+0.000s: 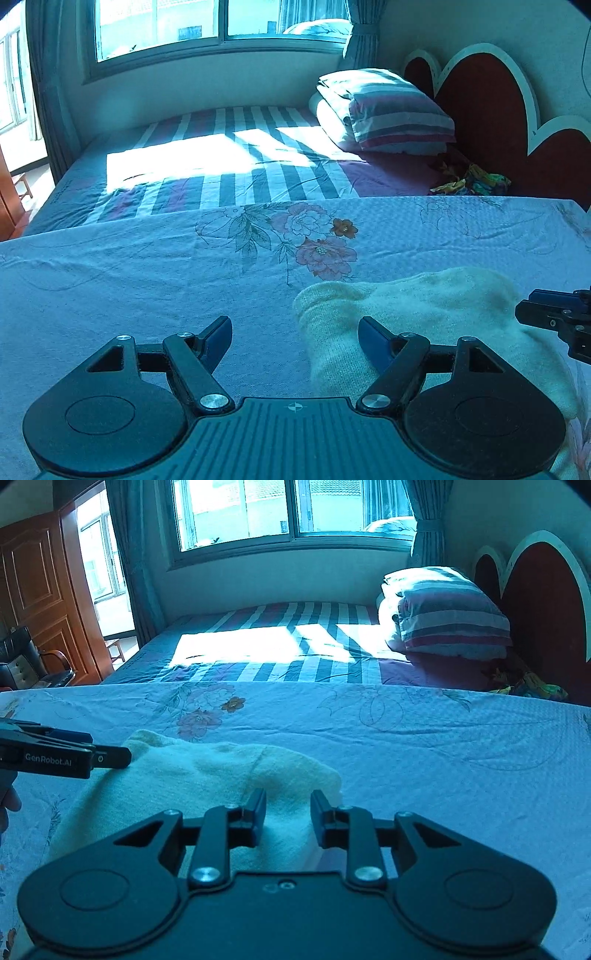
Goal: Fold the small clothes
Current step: 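Move both open grippers to the end of the folded sweater, then lower both open grippers around the end of the cream sweater stack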
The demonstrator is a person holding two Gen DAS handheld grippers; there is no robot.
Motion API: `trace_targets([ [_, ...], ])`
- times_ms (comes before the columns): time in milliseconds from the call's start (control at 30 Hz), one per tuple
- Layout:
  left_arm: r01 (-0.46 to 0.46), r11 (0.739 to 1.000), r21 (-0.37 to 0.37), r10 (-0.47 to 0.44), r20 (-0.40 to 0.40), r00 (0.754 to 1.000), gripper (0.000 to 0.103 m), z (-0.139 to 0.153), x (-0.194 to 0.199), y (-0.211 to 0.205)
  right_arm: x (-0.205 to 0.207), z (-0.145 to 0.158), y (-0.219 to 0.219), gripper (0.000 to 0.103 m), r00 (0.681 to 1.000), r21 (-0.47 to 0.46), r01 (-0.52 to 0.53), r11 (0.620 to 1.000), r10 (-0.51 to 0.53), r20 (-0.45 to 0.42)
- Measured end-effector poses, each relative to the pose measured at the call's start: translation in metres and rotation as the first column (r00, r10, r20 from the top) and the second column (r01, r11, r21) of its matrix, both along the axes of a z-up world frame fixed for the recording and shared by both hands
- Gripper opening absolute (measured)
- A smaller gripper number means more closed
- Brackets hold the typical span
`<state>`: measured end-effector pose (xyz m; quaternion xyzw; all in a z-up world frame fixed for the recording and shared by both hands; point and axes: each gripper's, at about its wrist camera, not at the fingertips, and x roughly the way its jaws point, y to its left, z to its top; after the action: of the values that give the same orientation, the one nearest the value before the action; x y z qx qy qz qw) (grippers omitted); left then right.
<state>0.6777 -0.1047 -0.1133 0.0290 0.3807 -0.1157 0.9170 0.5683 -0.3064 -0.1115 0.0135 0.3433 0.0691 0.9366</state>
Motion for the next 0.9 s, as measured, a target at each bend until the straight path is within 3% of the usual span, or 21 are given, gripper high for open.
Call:
trace_targets([
  [167, 0.004, 1.0, 0.012, -0.004, 0.006, 1.0, 0.076, 0.004, -0.015, -0.003, -0.005, 0.002, 0.004, 0.03, 1.0, 0.006, 0.004, 1.0, -0.004, -0.004],
  [233, 0.035, 0.999, 0.031, -0.034, -0.037, 0.999, 0.076, -0.008, -0.015, -0.008, 0.003, -0.012, 0.007, 0.03, 0.996, -0.023, -0.009, 1.0, 0.007, -0.093],
  [500, 0.053, 0.999, 0.002, -0.053, -0.008, 0.999, 0.076, 0.005, -0.049, 0.001, -0.024, 0.008, 0.005, 0.032, 0.999, -0.002, -0.019, 1.0, 0.019, -0.036],
  [600, 0.058, 0.998, -0.006, -0.058, -0.035, 0.998, 0.076, -0.012, -0.051, 0.001, -0.034, -0.008, 0.011, 0.038, 0.995, -0.025, -0.054, 0.998, 0.052, -0.089],
  [667, 0.039, 0.999, -0.011, -0.039, -0.041, 0.998, 0.076, -0.003, -0.053, 0.002, -0.035, -0.016, 0.012, 0.039, 0.996, -0.029, -0.041, 0.999, 0.039, -0.076],
  [767, 0.053, 0.998, -0.015, -0.054, -0.002, 0.999, 0.076, 0.012, -0.073, 0.007, -0.042, -0.001, 0.008, 0.038, 0.998, 0.011, -0.015, 1.0, 0.016, -0.062],
  [900, 0.074, 0.997, -0.035, -0.074, -0.009, 0.997, 0.076, 0.014, -0.118, 0.02, -0.08, 0.009, 0.004, 0.037, 0.998, 0.055, -0.032, 0.998, 0.035, -0.054],
])
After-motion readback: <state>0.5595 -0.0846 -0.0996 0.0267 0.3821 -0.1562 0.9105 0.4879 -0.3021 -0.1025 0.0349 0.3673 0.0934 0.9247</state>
